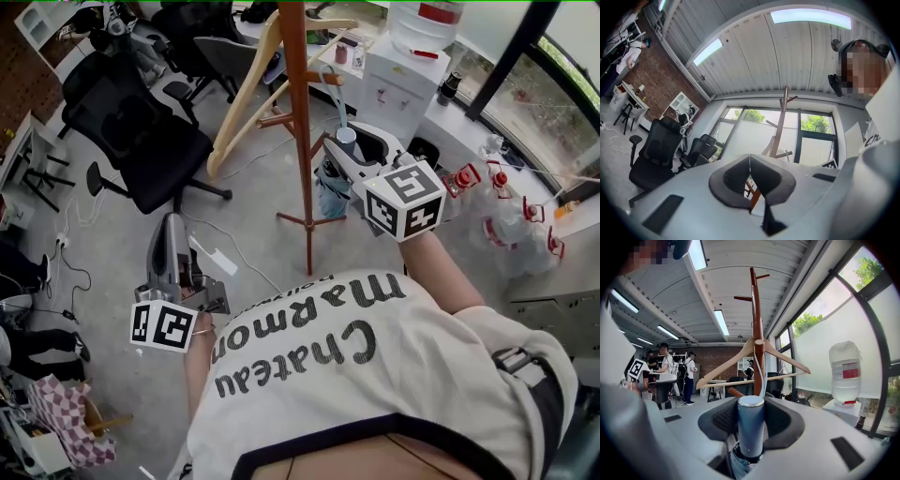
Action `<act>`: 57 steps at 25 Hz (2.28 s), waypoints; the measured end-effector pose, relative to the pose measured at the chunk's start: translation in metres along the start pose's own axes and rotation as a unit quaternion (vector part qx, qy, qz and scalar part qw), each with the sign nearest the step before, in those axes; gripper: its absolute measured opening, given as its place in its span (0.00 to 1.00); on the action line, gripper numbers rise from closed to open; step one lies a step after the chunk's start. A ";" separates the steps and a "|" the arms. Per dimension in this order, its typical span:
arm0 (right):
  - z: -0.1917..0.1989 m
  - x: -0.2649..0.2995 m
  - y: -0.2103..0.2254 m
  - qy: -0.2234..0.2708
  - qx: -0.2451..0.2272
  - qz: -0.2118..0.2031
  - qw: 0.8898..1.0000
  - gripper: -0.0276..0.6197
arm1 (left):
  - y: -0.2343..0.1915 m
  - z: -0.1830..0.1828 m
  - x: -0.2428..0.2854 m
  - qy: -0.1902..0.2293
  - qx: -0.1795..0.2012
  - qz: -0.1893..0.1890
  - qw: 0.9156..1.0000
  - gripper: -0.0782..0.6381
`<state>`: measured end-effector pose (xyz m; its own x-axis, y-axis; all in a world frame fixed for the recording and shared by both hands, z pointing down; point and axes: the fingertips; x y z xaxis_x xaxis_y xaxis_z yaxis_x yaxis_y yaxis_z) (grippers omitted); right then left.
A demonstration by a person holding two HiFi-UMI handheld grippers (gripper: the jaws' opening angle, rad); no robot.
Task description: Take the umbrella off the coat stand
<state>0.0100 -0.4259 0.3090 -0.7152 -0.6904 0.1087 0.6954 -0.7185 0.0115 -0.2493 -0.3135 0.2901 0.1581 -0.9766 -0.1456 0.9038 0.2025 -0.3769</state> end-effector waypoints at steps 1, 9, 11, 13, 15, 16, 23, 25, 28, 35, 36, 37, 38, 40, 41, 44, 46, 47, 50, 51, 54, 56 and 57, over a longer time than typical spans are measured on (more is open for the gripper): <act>0.000 -0.001 0.000 0.000 0.000 0.001 1.000 0.30 | 0.000 0.000 0.000 0.000 0.000 0.001 1.000 0.14; -0.001 -0.007 -0.004 0.001 0.001 0.009 1.000 0.30 | 0.002 -0.002 -0.001 -0.002 -0.002 0.012 1.000 0.14; -0.001 -0.009 -0.006 0.001 0.000 0.012 1.000 0.30 | 0.001 -0.002 -0.002 -0.001 -0.002 0.015 1.000 0.14; -0.002 -0.011 -0.007 0.002 -0.001 0.016 1.000 0.30 | 0.002 -0.002 -0.003 -0.002 -0.002 0.018 1.000 0.14; -0.002 -0.014 -0.008 0.003 -0.001 0.020 1.000 0.30 | 0.002 -0.002 -0.004 -0.003 -0.003 0.022 1.000 0.14; -0.002 -0.016 -0.009 0.003 -0.001 0.022 1.000 0.30 | 0.002 -0.002 -0.004 -0.003 -0.004 0.024 1.000 0.14; -0.002 -0.029 -0.014 0.005 -0.003 0.038 0.999 0.30 | 0.006 0.000 -0.007 -0.009 -0.005 0.041 0.999 0.14; -0.003 -0.032 -0.017 0.005 -0.004 0.042 0.999 0.30 | 0.006 -0.001 -0.009 -0.010 -0.006 0.046 0.999 0.14; -0.005 -0.034 -0.022 0.007 -0.005 0.046 0.999 0.30 | 0.006 -0.003 -0.011 -0.011 -0.006 0.052 0.999 0.14; -0.007 -0.045 -0.027 0.016 -0.007 0.055 0.998 0.30 | 0.009 0.002 -0.018 -0.019 -0.007 0.060 0.998 0.14; -0.008 -0.046 -0.028 0.018 -0.007 0.056 0.998 0.30 | 0.009 0.002 -0.019 -0.020 -0.008 0.060 0.998 0.14; -0.010 -0.047 -0.029 0.021 -0.006 0.057 0.998 0.30 | 0.008 0.002 -0.020 -0.020 -0.008 0.060 0.998 0.14; -0.011 -0.048 -0.029 0.023 -0.005 0.057 0.998 0.30 | 0.008 0.002 -0.021 -0.020 -0.008 0.060 0.998 0.14; -0.013 -0.050 -0.030 0.028 -0.003 0.057 0.998 0.30 | 0.008 0.001 -0.023 -0.019 -0.007 0.060 0.998 0.14; -0.014 -0.051 -0.031 0.029 -0.002 0.057 0.998 0.30 | 0.008 0.001 -0.025 -0.018 -0.007 0.061 0.998 0.14; -0.016 -0.052 -0.035 0.031 -0.004 0.056 0.998 0.30 | 0.008 -0.001 -0.030 -0.016 -0.007 0.059 0.998 0.14; -0.017 -0.054 -0.036 0.033 -0.005 0.056 0.998 0.30 | 0.010 -0.002 -0.032 -0.016 -0.005 0.059 0.998 0.14; -0.018 -0.056 -0.036 0.035 -0.005 0.055 0.998 0.30 | 0.011 -0.003 -0.033 -0.015 -0.003 0.058 0.998 0.14; -0.021 -0.057 -0.035 0.042 -0.005 0.050 0.998 0.30 | 0.012 -0.006 -0.036 -0.007 0.001 0.051 0.999 0.14; -0.021 -0.058 -0.035 0.043 -0.005 0.048 0.998 0.30 | 0.012 -0.007 -0.038 -0.005 0.002 0.048 0.999 0.14; -0.021 -0.060 -0.035 0.046 -0.004 0.040 0.998 0.30 | 0.017 -0.007 -0.040 -0.003 0.007 0.043 0.999 0.14; -0.022 -0.061 -0.033 0.049 -0.003 0.034 0.998 0.30 | 0.022 -0.006 -0.041 -0.004 0.010 0.039 0.999 0.14; -0.023 -0.062 -0.032 0.051 -0.001 0.031 0.998 0.30 | 0.024 -0.006 -0.042 -0.003 0.012 0.037 0.999 0.14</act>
<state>0.0304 -0.3620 0.2789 -0.6746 -0.7381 0.0065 0.7382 -0.6746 0.0052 -0.2363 -0.2673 0.2816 0.2272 -0.9595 -0.1664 0.8986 0.2724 -0.3440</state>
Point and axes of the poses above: the fingertips, and each gripper's own axes: x forward along the fingers, y to its right, z out of its underside, and after that the axes turned 8 degrees about -z, right-handed
